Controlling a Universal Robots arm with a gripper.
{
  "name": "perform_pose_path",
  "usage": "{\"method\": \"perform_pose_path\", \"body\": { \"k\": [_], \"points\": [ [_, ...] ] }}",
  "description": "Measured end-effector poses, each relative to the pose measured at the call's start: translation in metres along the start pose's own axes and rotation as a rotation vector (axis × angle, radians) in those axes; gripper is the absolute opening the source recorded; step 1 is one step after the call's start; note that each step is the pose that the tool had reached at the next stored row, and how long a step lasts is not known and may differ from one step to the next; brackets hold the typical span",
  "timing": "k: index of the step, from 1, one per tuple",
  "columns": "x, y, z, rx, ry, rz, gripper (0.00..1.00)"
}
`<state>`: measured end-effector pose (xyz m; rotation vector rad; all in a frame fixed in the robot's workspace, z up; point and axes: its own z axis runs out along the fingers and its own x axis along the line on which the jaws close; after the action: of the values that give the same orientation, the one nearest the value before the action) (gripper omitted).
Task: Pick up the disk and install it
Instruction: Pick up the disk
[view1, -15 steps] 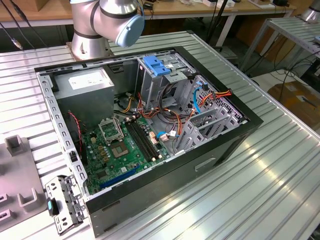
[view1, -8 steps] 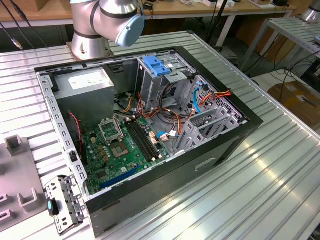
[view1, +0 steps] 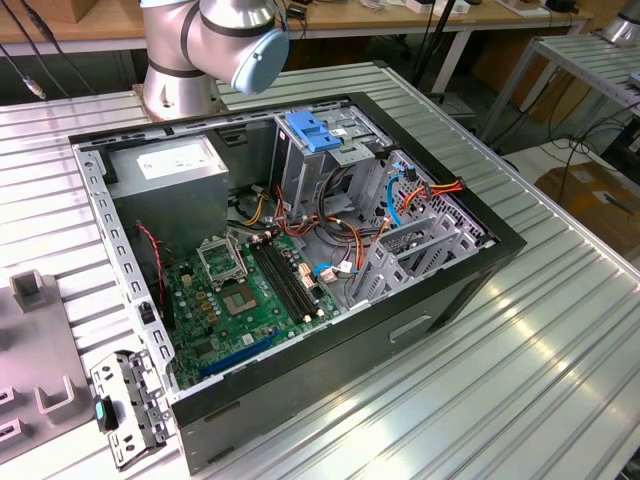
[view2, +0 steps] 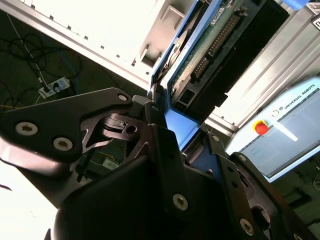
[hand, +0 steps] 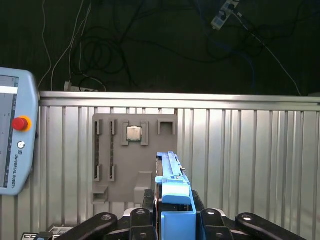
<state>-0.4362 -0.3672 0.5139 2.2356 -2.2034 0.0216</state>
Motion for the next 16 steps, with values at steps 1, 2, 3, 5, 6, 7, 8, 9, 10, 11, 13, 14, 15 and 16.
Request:
{"method": "perform_pose_path", "body": {
  "k": [1, 2, 3, 5, 6, 7, 8, 9, 10, 11, 13, 14, 15, 16],
  "points": [
    [0.0000, -0.0015, 0.0000, 0.0000, 0.0000, 0.000, 0.37],
    [0.0000, -0.0044, 0.0000, 0.0000, 0.0000, 0.000, 0.37],
    [0.0001, -0.0063, 0.0000, -0.0001, 0.0001, 0.000, 0.37],
    [0.0002, -0.0106, 0.0001, 0.0000, 0.0000, 0.000, 0.37],
    [0.0001, -0.0113, 0.0001, -0.0001, 0.0000, 0.000, 0.37],
    [0.0001, -0.0118, 0.0001, 0.0000, 0.0000, 0.000, 0.37],
    [0.0002, -0.0124, 0.0001, 0.0001, 0.0000, 0.000, 0.37],
    [0.0002, -0.0132, 0.0001, 0.0000, 0.0000, 0.000, 0.37],
    [0.0002, -0.0140, 0.0001, -0.0001, 0.0001, 0.000, 0.37],
    [0.0002, -0.0145, 0.0001, 0.0000, 0.0000, 0.000, 0.37],
    [0.0002, -0.0164, 0.0001, 0.0000, 0.0000, 0.000, 0.37],
    [0.0003, -0.0179, 0.0001, -0.0001, 0.0000, 0.000, 0.37],
    [0.0003, -0.0188, 0.0002, 0.0000, 0.0000, 0.000, 0.37],
    [0.0003, -0.0197, 0.0002, 0.0000, 0.0000, 0.000, 0.37]
  ]
}}
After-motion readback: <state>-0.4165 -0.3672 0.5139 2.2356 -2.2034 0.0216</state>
